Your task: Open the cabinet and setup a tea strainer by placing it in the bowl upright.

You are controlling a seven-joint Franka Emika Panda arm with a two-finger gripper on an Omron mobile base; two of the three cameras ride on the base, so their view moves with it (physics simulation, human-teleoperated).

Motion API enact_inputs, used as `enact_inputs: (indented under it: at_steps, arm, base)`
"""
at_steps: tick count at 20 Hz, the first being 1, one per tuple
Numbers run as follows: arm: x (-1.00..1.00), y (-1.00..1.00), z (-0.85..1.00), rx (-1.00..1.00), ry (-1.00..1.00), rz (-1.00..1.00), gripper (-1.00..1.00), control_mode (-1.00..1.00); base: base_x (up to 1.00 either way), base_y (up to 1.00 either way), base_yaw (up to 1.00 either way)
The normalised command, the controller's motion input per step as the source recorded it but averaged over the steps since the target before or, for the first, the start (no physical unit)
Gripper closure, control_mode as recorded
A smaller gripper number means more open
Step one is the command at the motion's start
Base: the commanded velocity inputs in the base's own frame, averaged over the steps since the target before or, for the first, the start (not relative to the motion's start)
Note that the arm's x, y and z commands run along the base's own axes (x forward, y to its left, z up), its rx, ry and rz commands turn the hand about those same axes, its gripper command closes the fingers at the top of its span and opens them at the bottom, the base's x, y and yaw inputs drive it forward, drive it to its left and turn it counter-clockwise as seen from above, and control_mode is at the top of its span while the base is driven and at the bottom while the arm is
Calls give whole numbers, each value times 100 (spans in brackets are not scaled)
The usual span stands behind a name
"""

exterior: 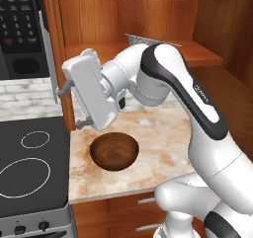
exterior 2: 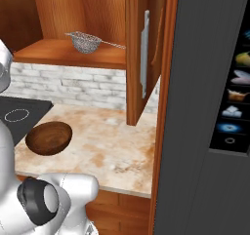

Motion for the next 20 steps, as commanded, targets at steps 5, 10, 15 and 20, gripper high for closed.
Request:
enact_inputs:
  at_steps: [5,10,15,20]
  arm:
    - [-44,9,0,0,-24,0,-100,-100]
    - [-48,-49,3,0,-25,-5,-100,-100]
    - [-32,-99,0,-2,-24,-8,-100,-100]
    - [0,-99,-27,-28,-21,-31,-100,-100]
  base:
    - [0,0,0]
    - [0,0,0]
    - [0,0,0]
    - [0,0,0]
